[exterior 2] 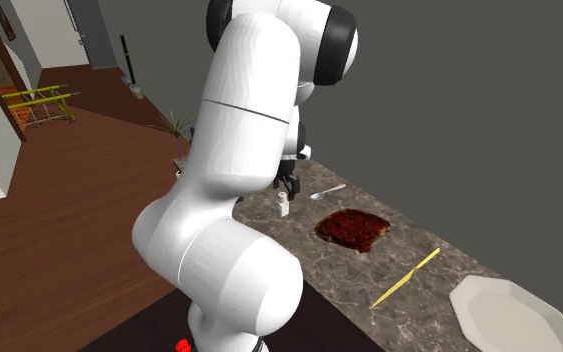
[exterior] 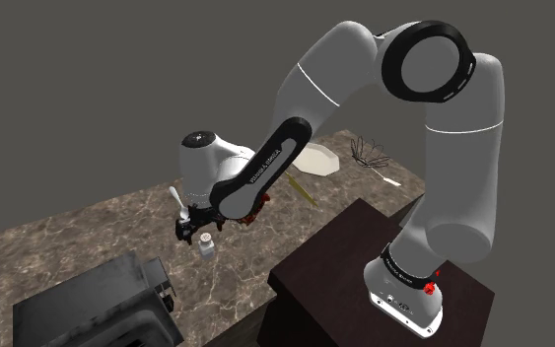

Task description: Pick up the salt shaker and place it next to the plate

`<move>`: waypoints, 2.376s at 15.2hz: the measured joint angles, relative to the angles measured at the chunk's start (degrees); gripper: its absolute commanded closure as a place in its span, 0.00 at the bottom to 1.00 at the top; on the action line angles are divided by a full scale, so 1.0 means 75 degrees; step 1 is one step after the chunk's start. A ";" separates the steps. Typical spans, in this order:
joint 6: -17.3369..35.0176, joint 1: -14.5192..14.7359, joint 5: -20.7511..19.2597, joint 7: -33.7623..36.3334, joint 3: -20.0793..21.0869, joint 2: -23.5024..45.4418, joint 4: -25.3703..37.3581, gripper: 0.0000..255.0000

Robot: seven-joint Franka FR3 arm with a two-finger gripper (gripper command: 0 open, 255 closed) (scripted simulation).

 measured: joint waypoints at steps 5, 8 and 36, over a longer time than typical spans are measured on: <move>0.0124 0.0063 -0.0091 0.0067 -0.0076 0.0146 0.0020 0.00; 0.0127 0.0063 -0.0093 0.0067 -0.0078 0.0149 0.0020 1.00; -0.1166 -0.0462 0.0880 -0.0594 0.0601 -0.1348 -0.0090 1.00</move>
